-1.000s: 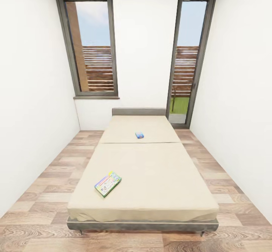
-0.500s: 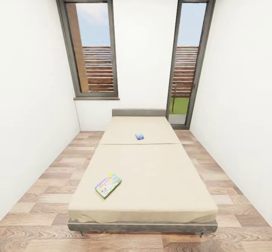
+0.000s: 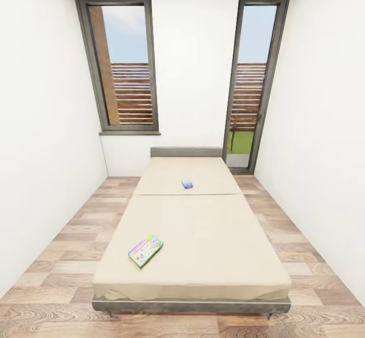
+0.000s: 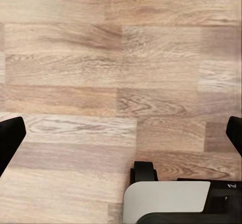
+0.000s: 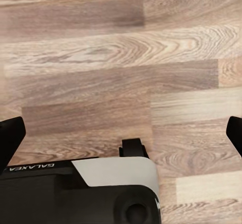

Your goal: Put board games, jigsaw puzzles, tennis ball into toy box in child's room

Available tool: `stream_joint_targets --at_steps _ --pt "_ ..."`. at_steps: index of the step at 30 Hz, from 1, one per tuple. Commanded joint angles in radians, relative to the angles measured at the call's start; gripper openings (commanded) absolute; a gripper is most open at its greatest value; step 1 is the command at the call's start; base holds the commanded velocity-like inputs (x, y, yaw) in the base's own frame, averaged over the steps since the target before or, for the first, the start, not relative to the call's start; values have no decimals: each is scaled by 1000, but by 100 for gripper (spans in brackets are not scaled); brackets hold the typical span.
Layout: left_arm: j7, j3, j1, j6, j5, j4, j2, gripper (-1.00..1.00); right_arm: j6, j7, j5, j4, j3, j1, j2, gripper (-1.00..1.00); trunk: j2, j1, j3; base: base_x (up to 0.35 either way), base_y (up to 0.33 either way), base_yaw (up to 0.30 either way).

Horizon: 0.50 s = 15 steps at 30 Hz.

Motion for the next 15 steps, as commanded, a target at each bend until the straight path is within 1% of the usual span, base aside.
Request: stream_joint_targets --at_steps 1,5,7,10,15 --pt "-9 1 0 6 1 -2 0 100 4 -4 -5 -2 -2 0 2 100 6 -4 2 0 0 0" --pt "-31 1 0 5 1 -3 -1 100 -1 -4 -3 -2 -1 0 6 100 34 -19 15 0 0 9" --pt "-33 1 0 4 1 -3 -2 100 -4 -4 -3 -2 -1 1 7 100 48 -27 21 0 0 111" --pt "-34 2 0 1 2 -3 -3 100 -4 -5 -1 -1 -1 1 7 100 69 -38 30 0 0 213" --pt "-34 4 0 0 7 -3 -2 100 -8 -6 0 -1 -1 1 7 100 104 -58 46 -7 0 269"
